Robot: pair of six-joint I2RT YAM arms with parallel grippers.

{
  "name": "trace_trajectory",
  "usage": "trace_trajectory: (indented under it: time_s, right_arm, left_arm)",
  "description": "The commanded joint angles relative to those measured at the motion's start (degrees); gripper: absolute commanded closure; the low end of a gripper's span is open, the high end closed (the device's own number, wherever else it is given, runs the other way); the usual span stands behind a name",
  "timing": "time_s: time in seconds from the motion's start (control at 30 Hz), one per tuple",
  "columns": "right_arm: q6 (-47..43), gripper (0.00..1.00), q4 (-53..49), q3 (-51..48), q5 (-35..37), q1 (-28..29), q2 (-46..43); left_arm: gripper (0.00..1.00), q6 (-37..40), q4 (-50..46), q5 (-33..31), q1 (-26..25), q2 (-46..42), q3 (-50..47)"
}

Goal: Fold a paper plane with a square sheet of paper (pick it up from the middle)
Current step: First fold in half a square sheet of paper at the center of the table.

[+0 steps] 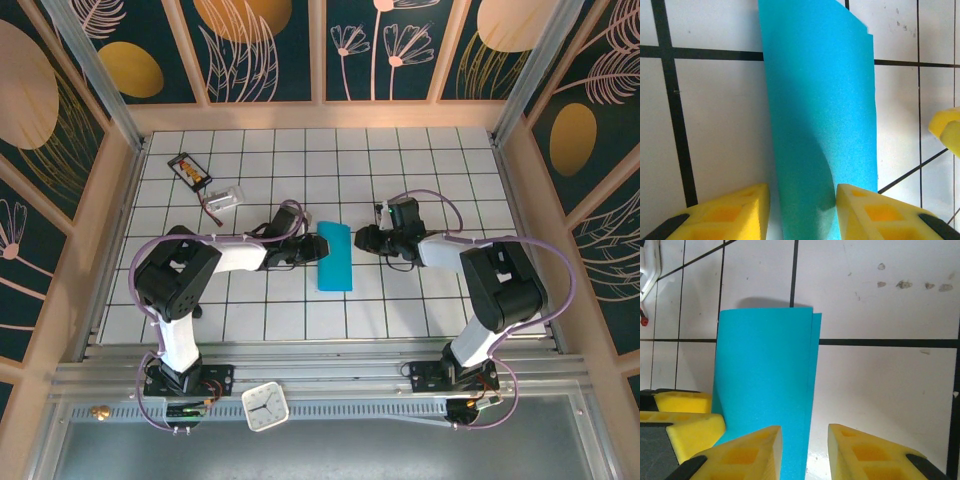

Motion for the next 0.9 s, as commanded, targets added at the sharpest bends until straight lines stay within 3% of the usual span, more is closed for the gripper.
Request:
trace_trajectory:
  time_s: [0.0, 0.3, 0.57, 0.87]
  right_arm:
    - [-0.59, 0.68, -1.15, 1.06, -0.34, -0.12, -0.75]
    - [-0.23, 0.69, -1.11, 1.12, -1.04, -0.13, -0.27]
    - [0.59, 0.83, -0.8, 1.16, -1.94, 0.42, 0.71]
    - [0.28, 0.87, -1.13, 1.73, -1.76, 0.39, 1.52]
  left_arm:
    - [0.59, 1.52, -4.45, -1.35, -0.51, 3.87, -0.18]
    - [0.6, 1.86, -4.48, -1.48, -0.62, 4.32, 0.38]
    - [0.58, 2.46, -5.45, -1.18, -0.57, 5.56, 1.22]
    - [0.57, 4.07, -6.73, -1.44, -0.66, 6.24, 1.82]
